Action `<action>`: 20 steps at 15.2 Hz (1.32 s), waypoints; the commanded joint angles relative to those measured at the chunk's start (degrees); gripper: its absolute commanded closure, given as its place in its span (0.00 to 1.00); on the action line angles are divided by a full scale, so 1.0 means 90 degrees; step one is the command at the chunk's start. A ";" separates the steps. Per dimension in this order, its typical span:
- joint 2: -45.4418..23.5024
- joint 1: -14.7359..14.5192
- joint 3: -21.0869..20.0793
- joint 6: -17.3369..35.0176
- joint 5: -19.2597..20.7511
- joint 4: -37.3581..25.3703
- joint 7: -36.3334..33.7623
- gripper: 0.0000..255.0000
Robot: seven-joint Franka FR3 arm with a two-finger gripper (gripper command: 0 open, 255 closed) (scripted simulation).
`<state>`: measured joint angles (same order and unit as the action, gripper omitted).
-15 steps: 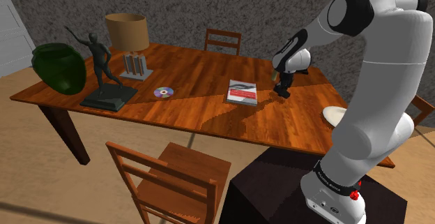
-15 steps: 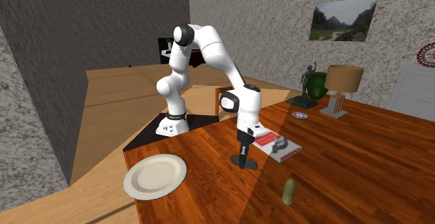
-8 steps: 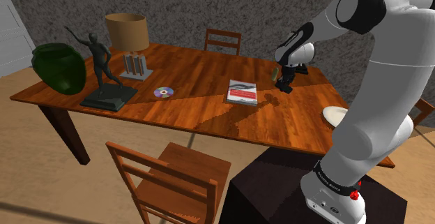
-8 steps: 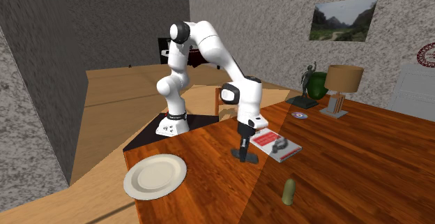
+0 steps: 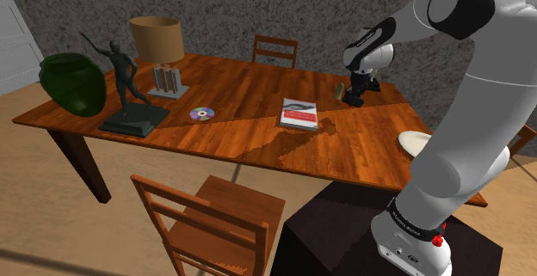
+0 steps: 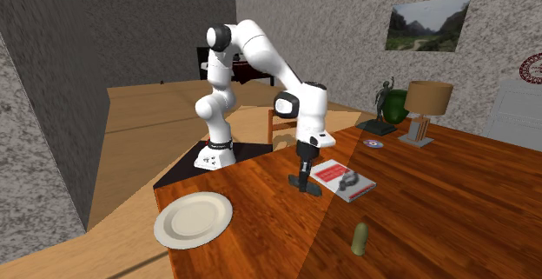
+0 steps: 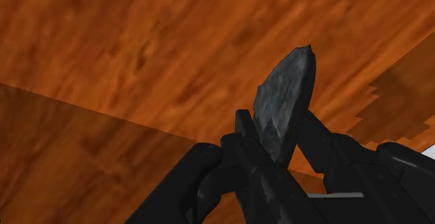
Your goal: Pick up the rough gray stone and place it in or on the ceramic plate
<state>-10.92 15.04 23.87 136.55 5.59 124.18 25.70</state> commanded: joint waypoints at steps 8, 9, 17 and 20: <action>0.1058 0.0478 0.0559 0.0425 0.0608 0.1293 0.0604 1.00; 0.1172 0.0554 0.0636 0.0472 0.0690 0.1427 0.0692 1.00; 0.1927 0.1243 0.1319 0.0764 0.1322 0.2237 0.1539 1.00; 0.2123 0.1522 0.1609 0.0845 0.1515 0.2418 0.1938 1.00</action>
<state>7.24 27.73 37.46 143.59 18.16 144.78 42.08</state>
